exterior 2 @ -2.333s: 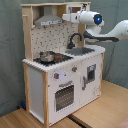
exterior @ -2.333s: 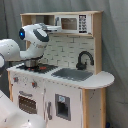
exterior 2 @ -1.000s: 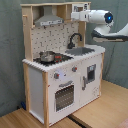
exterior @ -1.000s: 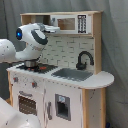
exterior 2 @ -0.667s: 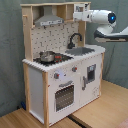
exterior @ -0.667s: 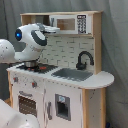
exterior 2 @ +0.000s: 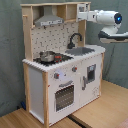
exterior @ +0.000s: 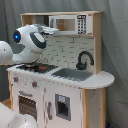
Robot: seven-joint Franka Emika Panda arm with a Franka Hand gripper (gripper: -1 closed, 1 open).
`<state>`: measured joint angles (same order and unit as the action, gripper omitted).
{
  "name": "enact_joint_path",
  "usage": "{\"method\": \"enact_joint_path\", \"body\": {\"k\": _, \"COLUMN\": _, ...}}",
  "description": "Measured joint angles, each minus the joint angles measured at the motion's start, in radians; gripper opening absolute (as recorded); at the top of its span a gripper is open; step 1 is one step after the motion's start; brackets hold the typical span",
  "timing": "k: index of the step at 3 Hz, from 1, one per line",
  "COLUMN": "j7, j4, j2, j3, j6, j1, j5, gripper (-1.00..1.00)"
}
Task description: Play with the kitchen
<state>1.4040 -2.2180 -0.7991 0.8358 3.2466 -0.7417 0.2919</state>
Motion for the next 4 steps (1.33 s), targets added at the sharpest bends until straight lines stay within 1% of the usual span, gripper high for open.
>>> {"method": "enact_joint_path", "body": {"k": 1, "j7": -0.003, "j4": 0.002, "j2": -0.009, "j3": 0.005, "j6": 0.005, "j1": 0.022, "j5": 0.000, "gripper": -1.00}}
{"method": "enact_joint_path", "body": {"k": 2, "j7": -0.005, "j4": 0.002, "j2": -0.015, "j3": 0.006, "j6": 0.002, "j1": 0.033, "j5": 0.000, "gripper": 1.00}}
{"method": "enact_joint_path", "body": {"k": 3, "j7": -0.015, "j4": 0.001, "j2": -0.050, "j3": 0.005, "j6": -0.022, "j1": 0.083, "j5": -0.002, "gripper": 1.00}}
{"method": "enact_joint_path", "body": {"k": 4, "j7": -0.027, "j4": 0.012, "j2": -0.067, "j3": 0.092, "j6": -0.029, "j1": 0.029, "j5": -0.002, "gripper": 1.00}}
